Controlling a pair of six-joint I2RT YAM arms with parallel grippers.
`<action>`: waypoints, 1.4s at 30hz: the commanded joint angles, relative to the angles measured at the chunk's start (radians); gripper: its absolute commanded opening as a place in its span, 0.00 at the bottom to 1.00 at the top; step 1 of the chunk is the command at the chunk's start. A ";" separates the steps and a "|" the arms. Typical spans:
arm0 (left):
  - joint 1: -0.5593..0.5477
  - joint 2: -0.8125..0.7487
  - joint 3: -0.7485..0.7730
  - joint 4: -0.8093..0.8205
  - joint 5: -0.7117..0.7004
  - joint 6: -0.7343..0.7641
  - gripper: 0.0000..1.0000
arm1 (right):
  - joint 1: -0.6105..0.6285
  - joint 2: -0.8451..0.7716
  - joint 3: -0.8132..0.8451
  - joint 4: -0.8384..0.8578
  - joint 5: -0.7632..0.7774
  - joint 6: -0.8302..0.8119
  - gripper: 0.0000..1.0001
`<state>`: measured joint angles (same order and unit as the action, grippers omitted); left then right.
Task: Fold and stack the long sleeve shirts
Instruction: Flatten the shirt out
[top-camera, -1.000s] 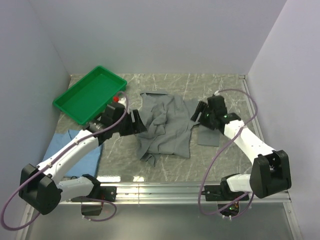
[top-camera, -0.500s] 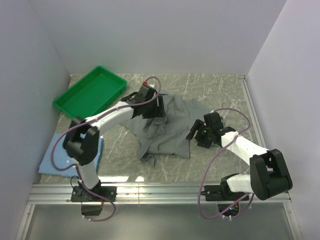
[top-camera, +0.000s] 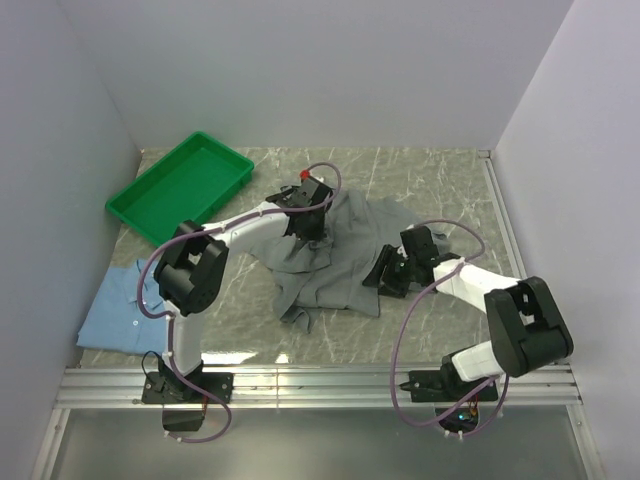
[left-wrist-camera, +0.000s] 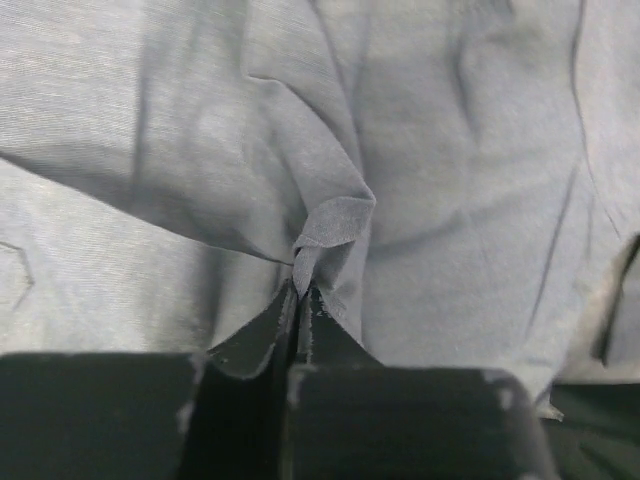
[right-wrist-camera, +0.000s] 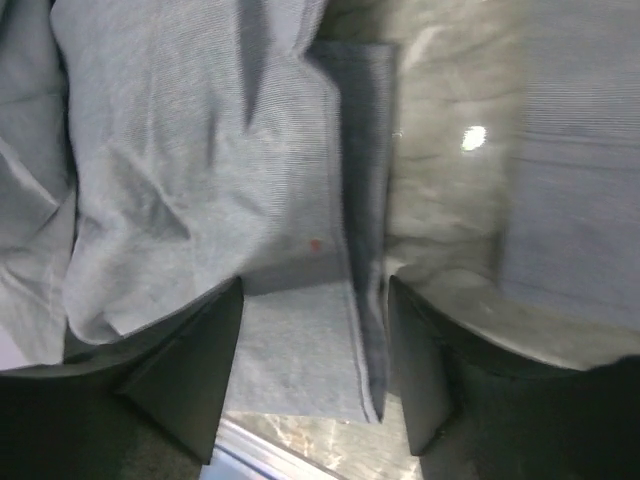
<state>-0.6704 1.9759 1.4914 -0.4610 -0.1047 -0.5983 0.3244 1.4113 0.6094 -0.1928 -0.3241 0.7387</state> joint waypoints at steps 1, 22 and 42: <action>0.011 -0.038 -0.005 0.016 -0.075 0.015 0.00 | 0.024 0.054 0.000 -0.004 -0.039 -0.025 0.58; 0.359 -0.535 -0.488 -0.034 -0.036 0.037 0.00 | -0.108 0.079 0.527 -0.468 0.410 -0.280 0.00; 0.387 -1.037 -0.634 -0.258 0.240 -0.038 0.47 | -0.105 0.229 0.756 -0.461 0.456 -0.299 0.66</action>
<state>-0.2874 1.0203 0.7486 -0.6720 0.1078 -0.6304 0.2649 1.7264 1.4082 -0.6582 0.0875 0.4351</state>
